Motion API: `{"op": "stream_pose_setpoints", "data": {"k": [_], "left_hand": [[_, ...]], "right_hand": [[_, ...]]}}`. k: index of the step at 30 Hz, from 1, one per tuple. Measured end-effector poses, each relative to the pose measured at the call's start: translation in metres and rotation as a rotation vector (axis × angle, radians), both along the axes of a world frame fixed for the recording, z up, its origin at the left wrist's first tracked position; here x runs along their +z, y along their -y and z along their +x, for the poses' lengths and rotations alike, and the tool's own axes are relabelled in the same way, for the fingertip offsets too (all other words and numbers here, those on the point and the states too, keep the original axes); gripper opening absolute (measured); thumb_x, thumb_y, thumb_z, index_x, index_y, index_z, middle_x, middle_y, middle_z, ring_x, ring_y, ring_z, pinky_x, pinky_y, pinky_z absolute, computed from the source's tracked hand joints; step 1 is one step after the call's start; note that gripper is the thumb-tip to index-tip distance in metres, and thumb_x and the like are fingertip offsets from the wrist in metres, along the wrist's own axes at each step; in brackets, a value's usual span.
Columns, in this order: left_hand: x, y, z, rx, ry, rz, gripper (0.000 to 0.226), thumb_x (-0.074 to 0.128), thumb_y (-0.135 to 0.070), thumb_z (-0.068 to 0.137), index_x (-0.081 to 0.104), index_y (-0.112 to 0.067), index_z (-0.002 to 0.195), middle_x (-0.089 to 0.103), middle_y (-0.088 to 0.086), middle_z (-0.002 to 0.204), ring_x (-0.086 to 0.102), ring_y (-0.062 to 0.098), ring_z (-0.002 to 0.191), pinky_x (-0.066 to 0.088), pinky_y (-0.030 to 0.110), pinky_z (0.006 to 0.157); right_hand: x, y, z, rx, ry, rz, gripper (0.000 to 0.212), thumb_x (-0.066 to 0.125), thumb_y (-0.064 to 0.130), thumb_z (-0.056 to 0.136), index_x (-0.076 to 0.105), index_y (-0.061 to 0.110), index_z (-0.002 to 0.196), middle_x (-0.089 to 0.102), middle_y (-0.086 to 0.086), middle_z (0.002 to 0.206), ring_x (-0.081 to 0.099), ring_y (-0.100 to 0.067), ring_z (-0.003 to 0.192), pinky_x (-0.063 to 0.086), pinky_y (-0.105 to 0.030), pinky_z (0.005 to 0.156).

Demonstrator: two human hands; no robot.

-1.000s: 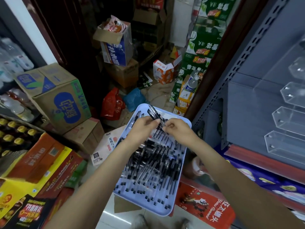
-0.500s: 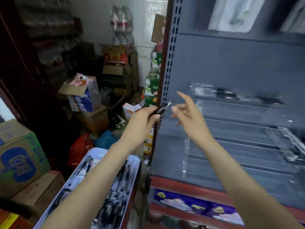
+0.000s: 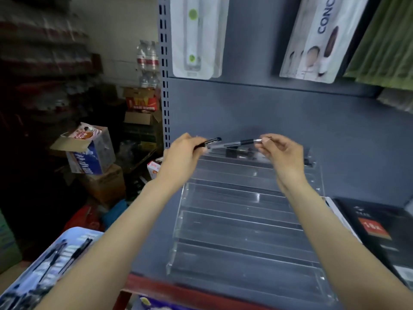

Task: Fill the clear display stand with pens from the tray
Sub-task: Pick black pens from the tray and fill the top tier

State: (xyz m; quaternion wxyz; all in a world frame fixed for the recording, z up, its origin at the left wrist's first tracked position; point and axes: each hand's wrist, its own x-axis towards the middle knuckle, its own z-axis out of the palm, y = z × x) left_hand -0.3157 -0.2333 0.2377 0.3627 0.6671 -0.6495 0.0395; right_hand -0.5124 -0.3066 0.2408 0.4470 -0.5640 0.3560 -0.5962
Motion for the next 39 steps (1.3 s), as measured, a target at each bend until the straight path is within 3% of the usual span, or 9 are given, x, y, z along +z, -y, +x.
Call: {"op": "stream_pose_setpoints", "data": {"k": [6,9,13,18,20,23,28,34,39], "left_hand": [[-0.002,0.011,-0.001,0.092,-0.012,0.089,0.042,0.038,-0.018,0.099,0.038,-0.02,0.142,0.038,0.002,0.097,0.045,0.031,0.107,0.039,0.045,0.091],[-0.002,0.01,-0.001,0.083,-0.064,0.033,0.041,0.042,-0.013,0.098,0.042,-0.016,0.139,0.047,0.006,0.101,0.049,0.029,0.106,0.041,0.047,0.095],[0.0,0.005,0.001,0.071,-0.2,-0.048,0.022,0.053,-0.011,0.093,0.055,-0.009,0.115,0.06,0.001,0.104,0.053,0.013,0.095,0.041,0.021,0.085],[0.0,0.006,0.004,0.059,-0.169,-0.054,0.017,0.057,-0.008,0.091,0.062,-0.01,0.106,0.062,0.003,0.104,0.052,0.007,0.09,0.038,0.012,0.081],[0.0,0.008,0.004,0.056,-0.139,-0.045,0.019,0.056,-0.007,0.091,0.064,-0.011,0.108,0.059,0.002,0.105,0.05,0.005,0.089,0.035,0.009,0.081],[0.001,0.011,0.004,0.046,-0.115,-0.05,0.022,0.055,-0.006,0.091,0.064,-0.011,0.11,0.056,0.0,0.101,0.049,0.006,0.088,0.033,0.007,0.081],[0.002,0.016,0.001,0.009,-0.125,-0.058,0.022,0.056,-0.005,0.09,0.065,-0.011,0.11,0.051,-0.003,0.096,0.051,0.006,0.085,0.033,0.005,0.082],[-0.001,0.021,-0.001,-0.014,-0.08,-0.062,0.023,0.057,-0.008,0.091,0.067,-0.014,0.11,0.054,-0.003,0.093,0.051,0.006,0.083,0.034,0.006,0.078],[0.0,0.023,-0.002,-0.046,-0.066,-0.049,0.022,0.057,-0.009,0.09,0.068,-0.016,0.108,0.058,-0.003,0.094,0.055,0.009,0.087,0.036,0.01,0.081]], "right_hand": [[0.0,0.034,-0.004,-0.036,-0.143,-0.008,0.009,0.06,0.007,0.089,0.066,0.013,0.089,0.069,-0.002,0.082,0.068,-0.011,0.077,0.053,-0.023,0.086],[-0.002,0.042,0.001,-0.054,-0.306,-0.045,0.01,0.06,0.006,0.089,0.067,0.011,0.094,0.07,-0.009,0.09,0.068,-0.013,0.079,0.053,-0.026,0.087],[-0.002,0.046,0.004,-0.068,-0.561,-0.153,0.013,0.064,0.007,0.085,0.068,0.011,0.097,0.067,-0.005,0.086,0.066,-0.016,0.079,0.049,-0.015,0.078],[0.0,0.047,0.01,-0.074,-0.741,-0.227,0.008,0.068,0.01,0.083,0.068,0.013,0.09,0.066,-0.002,0.085,0.061,-0.013,0.078,0.042,-0.006,0.066],[0.001,0.047,0.013,-0.073,-0.818,-0.236,0.006,0.068,0.01,0.083,0.071,0.01,0.088,0.069,-0.002,0.086,0.061,-0.012,0.08,0.041,-0.011,0.073],[0.001,0.046,0.015,-0.079,-0.838,-0.221,0.009,0.067,0.011,0.084,0.073,0.009,0.09,0.071,-0.003,0.09,0.06,-0.012,0.083,0.043,-0.018,0.08],[0.0,0.041,0.014,-0.094,-0.92,-0.259,0.016,0.059,0.014,0.09,0.073,0.007,0.096,0.07,-0.006,0.098,0.056,-0.012,0.086,0.034,-0.012,0.074],[-0.005,0.039,0.014,-0.089,-0.97,-0.3,0.019,0.057,0.014,0.091,0.071,0.008,0.103,0.066,-0.01,0.11,0.059,-0.023,0.103,0.038,-0.019,0.086],[0.001,0.032,0.014,-0.078,-0.748,-0.363,0.017,0.058,0.014,0.09,0.07,0.012,0.102,0.066,-0.001,0.103,0.059,-0.011,0.091,0.039,-0.01,0.078]]}}
